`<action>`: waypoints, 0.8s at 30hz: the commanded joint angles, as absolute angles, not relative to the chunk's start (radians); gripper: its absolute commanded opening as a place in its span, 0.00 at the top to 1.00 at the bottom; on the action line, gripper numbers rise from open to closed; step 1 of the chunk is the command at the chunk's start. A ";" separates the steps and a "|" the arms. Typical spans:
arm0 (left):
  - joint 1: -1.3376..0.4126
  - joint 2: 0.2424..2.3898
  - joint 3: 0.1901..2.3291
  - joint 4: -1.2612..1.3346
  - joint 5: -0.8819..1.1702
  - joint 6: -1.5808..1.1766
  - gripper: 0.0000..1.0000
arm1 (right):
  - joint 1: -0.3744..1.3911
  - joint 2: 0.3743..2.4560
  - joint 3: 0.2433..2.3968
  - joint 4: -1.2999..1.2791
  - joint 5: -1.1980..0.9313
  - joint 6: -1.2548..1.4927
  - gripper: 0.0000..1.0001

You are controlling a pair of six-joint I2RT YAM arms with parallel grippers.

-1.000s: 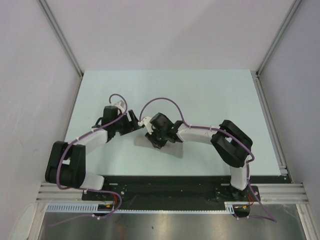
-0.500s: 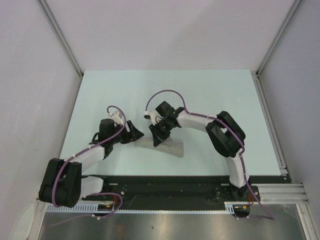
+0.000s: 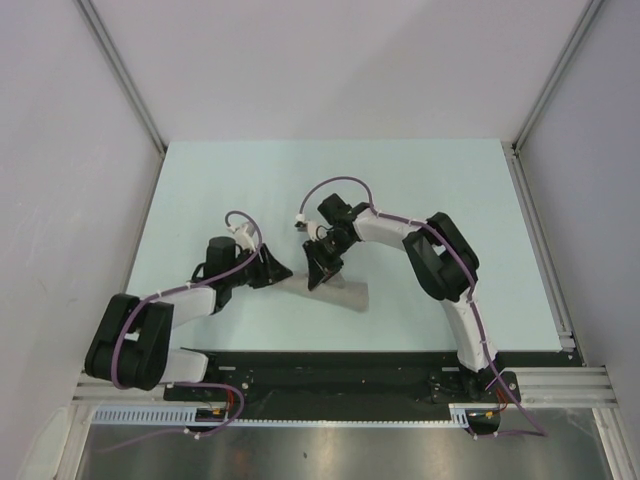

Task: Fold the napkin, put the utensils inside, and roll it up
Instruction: Roll the napkin with the utensil

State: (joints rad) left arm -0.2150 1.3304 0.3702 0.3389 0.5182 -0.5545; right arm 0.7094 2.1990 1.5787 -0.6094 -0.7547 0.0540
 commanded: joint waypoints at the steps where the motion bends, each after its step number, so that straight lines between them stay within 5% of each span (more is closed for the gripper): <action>1: -0.238 1.368 0.417 0.420 0.555 -0.577 0.58 | 0.687 2.246 1.614 -0.634 -0.707 0.072 0.75; 6: -0.239 1.417 0.471 0.362 0.497 -0.583 0.91 | 0.666 2.211 1.632 -0.611 -0.698 0.094 0.61; 9: -0.239 1.436 0.500 0.331 0.476 -0.592 0.94 | 0.652 2.157 1.629 -0.595 -0.681 0.100 0.44; 12: -0.239 1.462 0.529 0.311 0.474 -0.595 0.95 | 0.626 2.087 1.597 -0.535 -0.713 0.124 0.38; 16: -0.239 1.503 0.555 0.288 0.472 -0.597 0.96 | 0.633 1.971 1.524 -0.433 -0.707 0.126 0.35; 24: -0.239 1.562 0.592 0.259 0.463 -0.612 0.99 | 0.796 1.798 1.355 -0.356 -0.298 -0.084 0.32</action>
